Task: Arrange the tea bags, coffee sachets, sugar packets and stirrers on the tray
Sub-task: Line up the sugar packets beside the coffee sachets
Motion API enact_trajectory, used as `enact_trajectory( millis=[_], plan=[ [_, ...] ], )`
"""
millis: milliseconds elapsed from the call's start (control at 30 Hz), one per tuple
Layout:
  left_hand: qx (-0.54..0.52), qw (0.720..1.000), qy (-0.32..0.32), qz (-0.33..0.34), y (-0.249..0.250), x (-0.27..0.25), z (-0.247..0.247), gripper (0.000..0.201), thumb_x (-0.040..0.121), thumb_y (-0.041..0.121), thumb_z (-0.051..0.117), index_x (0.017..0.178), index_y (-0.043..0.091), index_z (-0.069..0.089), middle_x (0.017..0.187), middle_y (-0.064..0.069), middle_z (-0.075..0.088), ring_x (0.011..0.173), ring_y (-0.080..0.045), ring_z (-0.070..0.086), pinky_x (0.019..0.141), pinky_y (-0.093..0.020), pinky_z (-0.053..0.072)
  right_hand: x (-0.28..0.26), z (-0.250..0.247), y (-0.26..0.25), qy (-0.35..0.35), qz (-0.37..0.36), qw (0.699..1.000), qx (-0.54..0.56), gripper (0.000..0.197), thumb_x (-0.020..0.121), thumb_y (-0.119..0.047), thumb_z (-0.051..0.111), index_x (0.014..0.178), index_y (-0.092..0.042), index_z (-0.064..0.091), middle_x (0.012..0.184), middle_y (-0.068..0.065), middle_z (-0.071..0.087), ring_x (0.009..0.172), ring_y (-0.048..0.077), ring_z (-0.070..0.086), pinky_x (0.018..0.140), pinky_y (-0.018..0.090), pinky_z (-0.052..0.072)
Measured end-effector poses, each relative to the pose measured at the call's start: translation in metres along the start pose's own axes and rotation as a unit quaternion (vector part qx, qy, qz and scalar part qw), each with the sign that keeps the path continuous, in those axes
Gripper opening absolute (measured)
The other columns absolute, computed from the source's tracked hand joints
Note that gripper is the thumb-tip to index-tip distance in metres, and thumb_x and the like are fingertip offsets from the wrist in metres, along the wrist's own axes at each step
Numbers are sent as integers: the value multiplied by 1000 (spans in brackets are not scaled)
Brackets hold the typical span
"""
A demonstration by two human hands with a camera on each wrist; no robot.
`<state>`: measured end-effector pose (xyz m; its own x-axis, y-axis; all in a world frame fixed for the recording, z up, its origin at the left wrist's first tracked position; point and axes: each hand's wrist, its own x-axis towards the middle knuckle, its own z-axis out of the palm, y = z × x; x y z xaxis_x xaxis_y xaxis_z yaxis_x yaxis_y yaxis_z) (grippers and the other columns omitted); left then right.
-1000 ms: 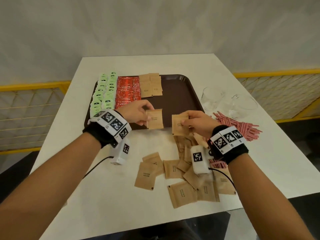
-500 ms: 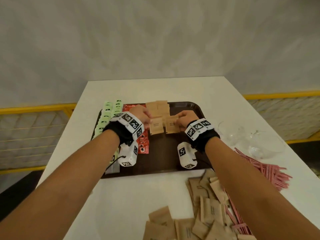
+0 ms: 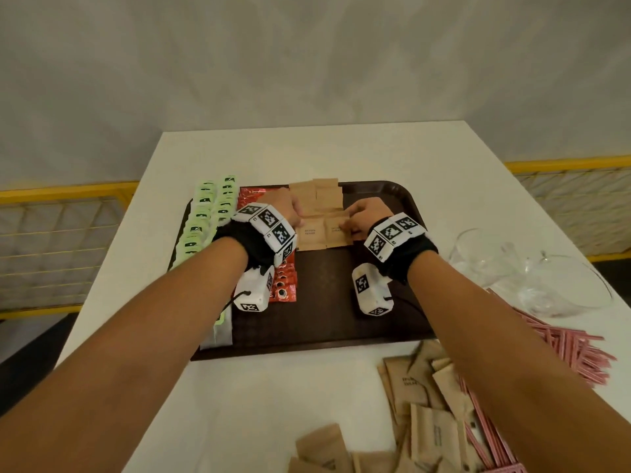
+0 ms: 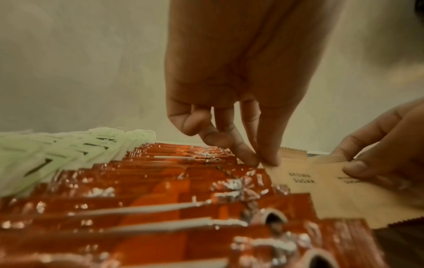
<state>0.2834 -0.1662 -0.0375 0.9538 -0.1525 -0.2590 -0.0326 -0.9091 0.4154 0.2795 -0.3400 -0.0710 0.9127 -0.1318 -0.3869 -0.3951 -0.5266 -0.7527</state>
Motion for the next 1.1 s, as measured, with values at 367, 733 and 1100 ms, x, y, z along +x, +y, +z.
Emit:
enact_trajectory(
  millis=[367, 733, 1100],
  plan=[
    [156, 984, -17, 88, 7, -12, 7, 51, 71, 46, 74, 111, 22, 55, 114, 0, 50, 115, -24, 43, 92, -39, 40, -1, 4, -2, 32, -6, 997, -71, 30, 78, -10, 72, 106, -13, 61, 105, 8, 63, 87, 20, 59, 87, 35, 54],
    [237, 965, -11, 108, 10, -7, 16, 67, 70, 39, 78, 126, 25, 46, 130, -1, 49, 123, -25, 38, 95, -40, 33, 1, 8, -1, 49, -21, 996, -77, 24, 79, -9, 70, 96, -17, 54, 110, 10, 63, 84, 21, 59, 83, 34, 54],
    [239, 965, -14, 105, 7, -8, 14, 68, 75, 43, 73, 134, 27, 42, 136, -3, 48, 126, -26, 38, 99, -42, 31, -4, 6, 1, 45, -19, 995, -87, 26, 77, -14, 72, 96, -16, 54, 107, 8, 64, 94, 24, 64, 86, 38, 55]
  ],
)
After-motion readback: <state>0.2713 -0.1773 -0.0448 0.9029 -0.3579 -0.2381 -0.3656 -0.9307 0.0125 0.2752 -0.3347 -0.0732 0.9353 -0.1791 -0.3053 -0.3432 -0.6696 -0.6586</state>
